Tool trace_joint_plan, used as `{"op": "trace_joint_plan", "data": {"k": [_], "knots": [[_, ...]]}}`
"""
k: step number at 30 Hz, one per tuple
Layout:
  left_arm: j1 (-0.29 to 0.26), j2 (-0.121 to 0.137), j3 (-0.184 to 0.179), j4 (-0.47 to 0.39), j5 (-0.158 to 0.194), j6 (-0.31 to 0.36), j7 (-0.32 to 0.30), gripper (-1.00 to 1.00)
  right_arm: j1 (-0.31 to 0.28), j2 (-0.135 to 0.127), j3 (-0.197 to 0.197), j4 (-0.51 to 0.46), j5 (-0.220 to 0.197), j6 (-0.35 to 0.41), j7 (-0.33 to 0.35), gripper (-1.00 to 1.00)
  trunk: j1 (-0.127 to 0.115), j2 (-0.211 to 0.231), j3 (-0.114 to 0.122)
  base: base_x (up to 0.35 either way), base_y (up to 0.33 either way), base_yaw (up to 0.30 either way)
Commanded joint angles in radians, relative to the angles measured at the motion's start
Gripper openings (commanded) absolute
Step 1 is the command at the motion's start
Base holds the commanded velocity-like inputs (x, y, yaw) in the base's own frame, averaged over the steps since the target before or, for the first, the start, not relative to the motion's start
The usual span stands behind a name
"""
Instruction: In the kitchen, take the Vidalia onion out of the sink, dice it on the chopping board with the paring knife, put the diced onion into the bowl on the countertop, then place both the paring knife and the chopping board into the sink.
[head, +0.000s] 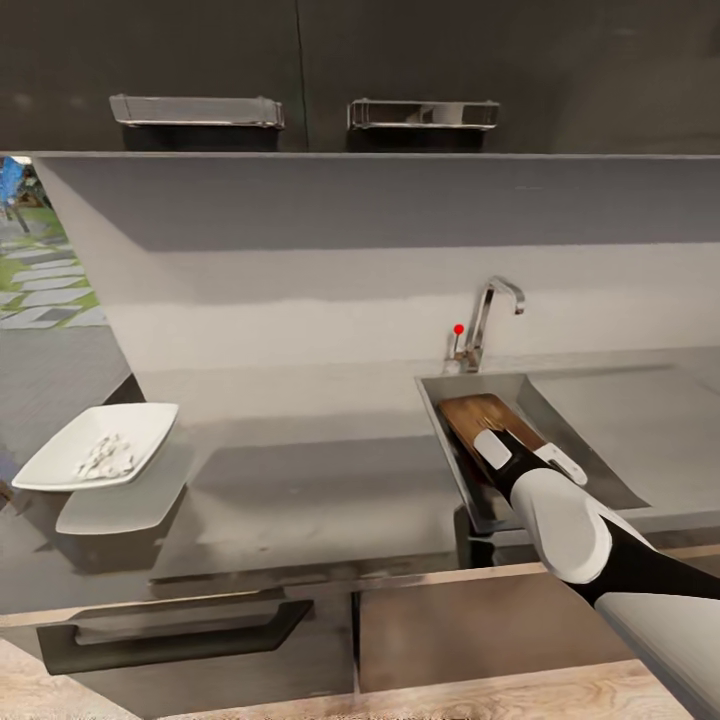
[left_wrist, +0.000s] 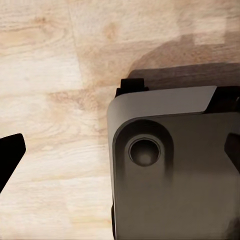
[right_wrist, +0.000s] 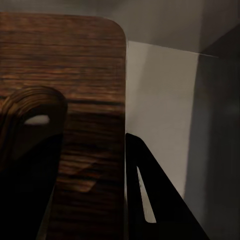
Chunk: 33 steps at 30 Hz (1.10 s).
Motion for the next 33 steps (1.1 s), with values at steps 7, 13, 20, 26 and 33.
{"op": "trace_joint_plan", "data": {"k": [7, 13, 20, 26, 33], "knots": [[-0.001, -0.001, -0.009, 0.004, 0.008, -0.007, 0.0, 1.0, -0.001, 0.0, 0.005, -0.001, -0.01, -0.01, -0.006, -1.0, 0.0, -0.001, -0.005, 0.0, 0.0, 0.029], [0.0, -0.001, -0.009, 0.004, 0.008, -0.007, 0.0, 1.0, -0.001, -0.001, 0.005, -0.002, -0.011, -0.01, -0.009, 1.0, 0.0, -0.001, -0.006, 0.0, 0.0, 0.001], [0.0, -0.001, -0.009, 0.004, 0.008, -0.007, 0.0, 1.0, 0.0, -0.001, 0.005, -0.003, -0.011, -0.013, -0.009, 1.0, 0.0, -0.001, -0.006, 0.0, 0.0, 0.0], [0.0, -0.001, -0.008, 0.004, 0.008, -0.007, -0.001, 1.0, -0.001, 0.002, 0.008, -0.019, -0.012, -0.004, -0.008, 1.0, 0.0, -0.001, -0.006, 0.0, 0.0, 0.0], [0.0, -0.011, -0.008, 0.001, 0.008, -0.018, -0.001, 1.0, -0.001, 0.044, 0.248, -0.347, 0.023, 0.309, 0.056, 1.0, 0.0, -0.001, -0.006, 0.0, 0.0, 0.0]]}}
